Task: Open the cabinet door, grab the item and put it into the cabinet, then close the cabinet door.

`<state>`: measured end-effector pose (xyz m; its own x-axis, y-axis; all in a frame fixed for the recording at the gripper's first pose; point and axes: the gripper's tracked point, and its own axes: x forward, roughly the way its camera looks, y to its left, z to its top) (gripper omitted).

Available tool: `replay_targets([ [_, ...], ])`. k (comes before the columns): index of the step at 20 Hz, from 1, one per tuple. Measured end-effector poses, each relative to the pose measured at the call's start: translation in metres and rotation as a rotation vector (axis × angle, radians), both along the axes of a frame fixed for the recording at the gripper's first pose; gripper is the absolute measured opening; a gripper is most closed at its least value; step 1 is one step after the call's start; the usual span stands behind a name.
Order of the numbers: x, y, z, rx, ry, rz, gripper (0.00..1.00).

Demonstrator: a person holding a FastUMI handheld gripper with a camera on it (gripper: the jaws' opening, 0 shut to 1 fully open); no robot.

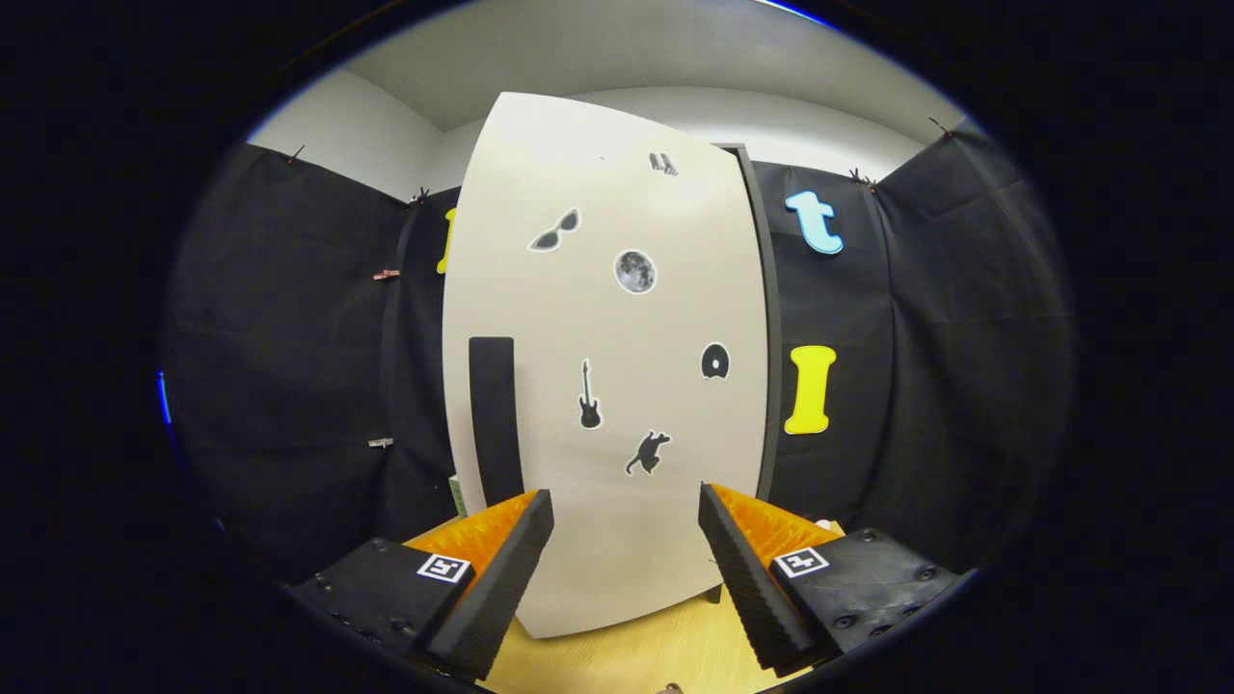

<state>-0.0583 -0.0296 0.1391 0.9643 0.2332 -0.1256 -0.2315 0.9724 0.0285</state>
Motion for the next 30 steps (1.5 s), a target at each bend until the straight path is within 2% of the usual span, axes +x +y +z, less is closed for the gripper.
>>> replay_targets([
  [15, -0.029, -0.052, -0.001, -0.062, 0.054, -0.092, 0.98],
  [20, -0.036, -0.048, 0.001, -0.065, 0.057, -0.082, 0.98],
  [30, -0.035, -0.058, 0.01, -0.065, 0.041, -0.122, 0.98],
])
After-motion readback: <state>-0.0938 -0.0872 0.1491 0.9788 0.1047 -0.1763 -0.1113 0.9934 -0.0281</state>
